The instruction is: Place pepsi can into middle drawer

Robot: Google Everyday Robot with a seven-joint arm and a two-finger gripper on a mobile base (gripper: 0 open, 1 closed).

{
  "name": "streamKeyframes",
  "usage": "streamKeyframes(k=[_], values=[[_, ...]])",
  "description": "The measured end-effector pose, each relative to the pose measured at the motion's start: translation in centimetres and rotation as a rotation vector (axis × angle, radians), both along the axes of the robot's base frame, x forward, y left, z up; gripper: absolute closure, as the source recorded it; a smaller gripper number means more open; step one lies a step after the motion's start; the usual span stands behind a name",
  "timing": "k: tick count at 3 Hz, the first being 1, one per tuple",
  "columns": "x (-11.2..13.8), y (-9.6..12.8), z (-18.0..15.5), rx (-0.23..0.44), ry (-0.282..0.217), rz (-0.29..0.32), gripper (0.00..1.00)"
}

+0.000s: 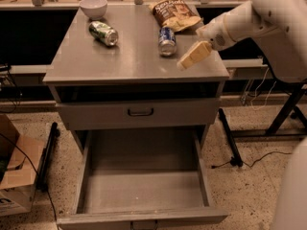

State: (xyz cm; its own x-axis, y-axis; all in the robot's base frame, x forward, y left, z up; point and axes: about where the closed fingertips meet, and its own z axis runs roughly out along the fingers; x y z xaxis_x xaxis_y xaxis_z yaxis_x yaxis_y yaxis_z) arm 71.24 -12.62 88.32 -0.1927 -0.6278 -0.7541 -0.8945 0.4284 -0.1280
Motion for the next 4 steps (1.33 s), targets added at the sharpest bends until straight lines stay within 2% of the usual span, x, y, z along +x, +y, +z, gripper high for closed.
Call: streamKeyframes(k=[2, 4], values=[[6.3, 2.9, -2.3, 0.079, 0.01, 0.0, 0.0], [10.0, 6.9, -3.7, 0.164, 0.032, 0.031, 0.0]])
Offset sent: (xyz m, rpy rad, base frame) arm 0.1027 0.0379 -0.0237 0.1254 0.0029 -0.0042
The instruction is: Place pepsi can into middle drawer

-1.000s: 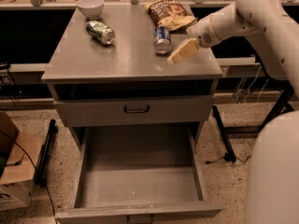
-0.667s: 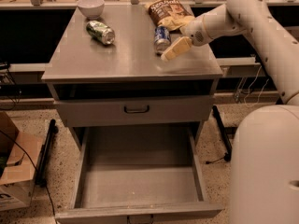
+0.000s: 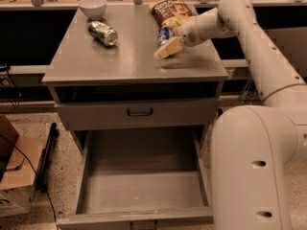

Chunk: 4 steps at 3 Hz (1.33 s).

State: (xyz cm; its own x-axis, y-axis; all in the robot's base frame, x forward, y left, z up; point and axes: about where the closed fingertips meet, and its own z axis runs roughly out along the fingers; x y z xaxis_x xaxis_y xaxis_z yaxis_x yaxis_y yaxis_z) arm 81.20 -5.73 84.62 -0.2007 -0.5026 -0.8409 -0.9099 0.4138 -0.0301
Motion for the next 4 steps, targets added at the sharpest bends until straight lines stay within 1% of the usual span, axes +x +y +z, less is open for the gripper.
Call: streamKeyframes(k=[1, 2, 3, 4], values=[[0.7, 1.4, 0.2, 0.016, -0.006, 0.018, 0.0], [0.8, 4.0, 0.6, 0.027, -0.012, 0.067, 0.18], [0.6, 6.4, 0.3, 0.021, -0.004, 0.113, 0.41], [-0.2, 7.4, 0.5, -0.021, -0.012, 0.15, 0.64]])
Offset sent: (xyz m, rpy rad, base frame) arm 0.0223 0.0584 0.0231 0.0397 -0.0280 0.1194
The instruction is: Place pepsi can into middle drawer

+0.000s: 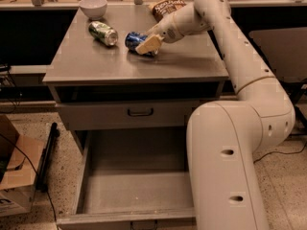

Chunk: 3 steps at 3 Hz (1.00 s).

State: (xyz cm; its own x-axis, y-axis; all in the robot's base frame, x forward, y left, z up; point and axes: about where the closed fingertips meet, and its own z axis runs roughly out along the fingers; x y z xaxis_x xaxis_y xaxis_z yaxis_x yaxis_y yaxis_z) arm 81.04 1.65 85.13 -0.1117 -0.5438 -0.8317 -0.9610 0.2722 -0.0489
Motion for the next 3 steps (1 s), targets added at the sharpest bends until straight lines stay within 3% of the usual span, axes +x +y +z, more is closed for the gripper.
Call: streamKeyframes(k=[1, 2, 3], values=[[-2.3, -0.4, 2.0, -0.042, -0.058, 0.056, 0.88], [-7.2, -2.6, 7.2, -0.11, -0.23, 0.132, 1.0], [-13.7, -5.4, 13.4, -0.14, -0.386, 0.139, 1.0]])
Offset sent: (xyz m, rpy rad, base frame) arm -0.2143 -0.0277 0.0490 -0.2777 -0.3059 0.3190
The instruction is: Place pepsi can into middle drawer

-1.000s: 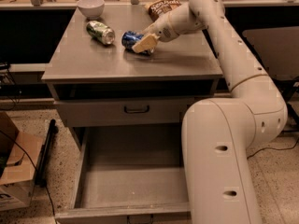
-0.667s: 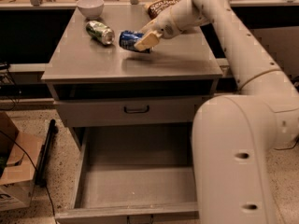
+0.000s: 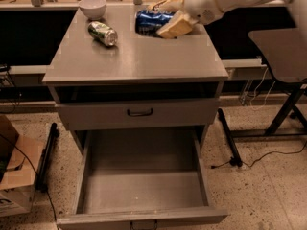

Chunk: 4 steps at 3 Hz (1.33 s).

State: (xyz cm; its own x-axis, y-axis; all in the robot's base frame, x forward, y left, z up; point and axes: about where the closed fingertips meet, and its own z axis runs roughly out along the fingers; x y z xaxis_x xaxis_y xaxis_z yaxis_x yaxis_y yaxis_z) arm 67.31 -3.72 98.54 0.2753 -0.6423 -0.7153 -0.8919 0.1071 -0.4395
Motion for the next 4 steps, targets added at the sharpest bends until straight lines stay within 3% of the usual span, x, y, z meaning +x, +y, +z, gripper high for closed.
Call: streamKeyframes(k=[1, 2, 3, 4], values=[[-8.3, 0.1, 5.1, 0.014, -0.065, -0.016, 1.0], [-14.4, 0.0, 2.6, 0.019, 0.035, -0.059, 1.0], [-17.8, -0.7, -4.7, 0.034, 0.218, -0.125, 1.0], [-19.2, -0.5, -17.1, -0.043, 0.448, -0.164, 1.0]])
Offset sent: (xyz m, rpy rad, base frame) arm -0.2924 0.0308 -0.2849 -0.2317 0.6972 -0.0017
